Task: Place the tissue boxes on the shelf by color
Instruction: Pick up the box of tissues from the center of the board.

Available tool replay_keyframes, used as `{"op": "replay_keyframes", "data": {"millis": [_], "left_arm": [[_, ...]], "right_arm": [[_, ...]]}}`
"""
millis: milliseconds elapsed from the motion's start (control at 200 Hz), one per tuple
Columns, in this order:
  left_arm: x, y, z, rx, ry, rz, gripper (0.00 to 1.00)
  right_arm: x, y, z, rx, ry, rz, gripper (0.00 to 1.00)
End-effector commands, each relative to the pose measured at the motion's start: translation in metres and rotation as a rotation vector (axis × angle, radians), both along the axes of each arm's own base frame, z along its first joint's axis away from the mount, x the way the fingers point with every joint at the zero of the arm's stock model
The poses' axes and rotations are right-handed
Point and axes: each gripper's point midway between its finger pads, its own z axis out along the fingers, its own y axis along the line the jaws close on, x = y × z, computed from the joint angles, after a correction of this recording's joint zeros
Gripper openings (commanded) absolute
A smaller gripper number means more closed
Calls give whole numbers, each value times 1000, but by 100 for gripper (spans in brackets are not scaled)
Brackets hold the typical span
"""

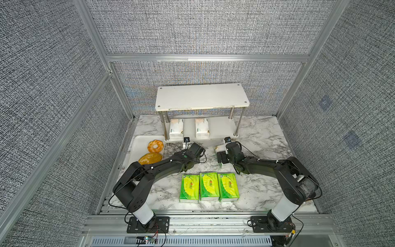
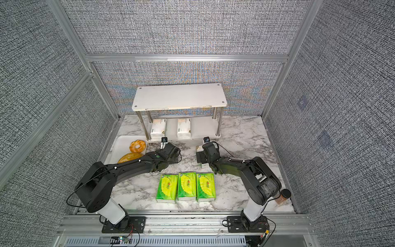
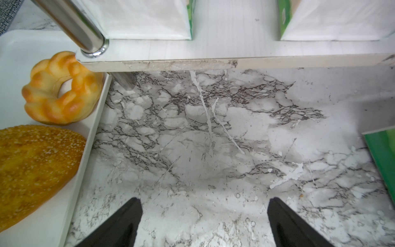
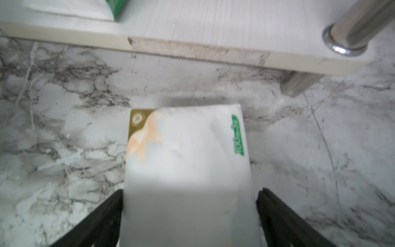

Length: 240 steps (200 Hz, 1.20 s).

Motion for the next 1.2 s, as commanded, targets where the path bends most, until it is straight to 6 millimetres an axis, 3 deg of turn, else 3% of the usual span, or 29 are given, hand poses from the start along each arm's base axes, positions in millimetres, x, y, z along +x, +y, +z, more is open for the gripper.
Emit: {"op": "replay_keyframes", "data": {"millis": [0,175,290,591,771,796,961,1196], "left_arm": [[0,2,4,-6,-9,12,97],[1,4,7,-5,-14,16,97],[1,6,8,-2,-15,21,97],[3,24,-5,11,13,66,97],[1,23,-12,5,29,60,97],[1,23,-13,5,31,59,97],[-3,21,-22,-3,55,46,96],[-13,15,-25,-16,68,28,96]], "right_arm": [[-9,-2,-6,1,12,7,99],[-19,-7,-16,6,17,-9,97],[-21,-9,-13,20,1,-20,85],[-17,-7,34,8,-38,-2,78],[-9,-10,63,11,-69,-27,78],[0,-6,80,33,-103,-35,78],[34,-4,112,43,-184,-74,78],[90,-9,120,37,-217,-134,78]]}}
